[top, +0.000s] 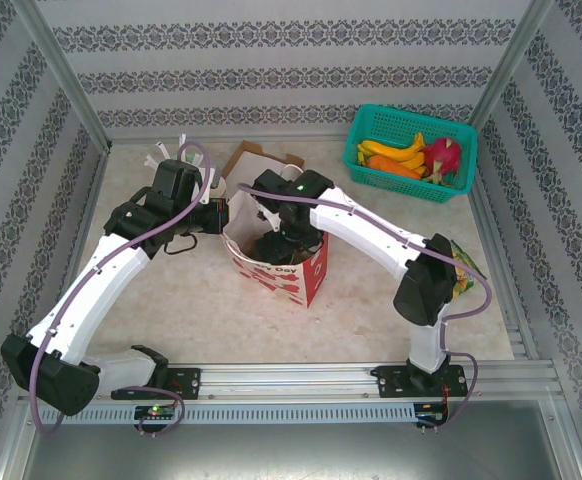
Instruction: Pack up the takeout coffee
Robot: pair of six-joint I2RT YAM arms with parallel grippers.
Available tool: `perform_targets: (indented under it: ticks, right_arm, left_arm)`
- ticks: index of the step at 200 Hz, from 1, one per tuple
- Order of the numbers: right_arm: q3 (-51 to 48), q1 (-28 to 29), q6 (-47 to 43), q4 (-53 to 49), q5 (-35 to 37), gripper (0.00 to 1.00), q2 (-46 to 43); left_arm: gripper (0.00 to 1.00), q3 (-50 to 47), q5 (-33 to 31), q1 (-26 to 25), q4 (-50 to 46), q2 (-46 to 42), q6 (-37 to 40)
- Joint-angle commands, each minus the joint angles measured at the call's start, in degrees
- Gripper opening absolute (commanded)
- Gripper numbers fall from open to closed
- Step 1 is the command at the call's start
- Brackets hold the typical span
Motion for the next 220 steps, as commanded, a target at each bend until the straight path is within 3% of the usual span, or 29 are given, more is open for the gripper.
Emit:
perform_targets:
  ticks: [1, 80, 138, 220]
  right_arm:
    - [1.73, 1.15, -2.4, 1.42, 2.41, 0.98, -3.72]
    - [-9.84, 2.57, -8.48, 21.64, 4.7, 0.98, -19.05]
    - [-15.68, 2.57, -10.91, 26.04, 1.04, 0.98, -27.59]
    - [-31.69, 1.88, -5.09, 32.5, -4.72, 0.98, -44.56]
  left_arm:
    - [0.0, 0.55, 0.24, -0.35, 0.92, 0.1, 0.27]
    - [0.0, 0.82, 0.97, -0.31, 1.46, 0.95, -0.48]
    - [0.0, 0.87, 0.72, -0.37, 1.67, 1.28, -0.65]
    - [0.0, 0.51, 1.25, -0.38, 2.63, 1.15, -0.78]
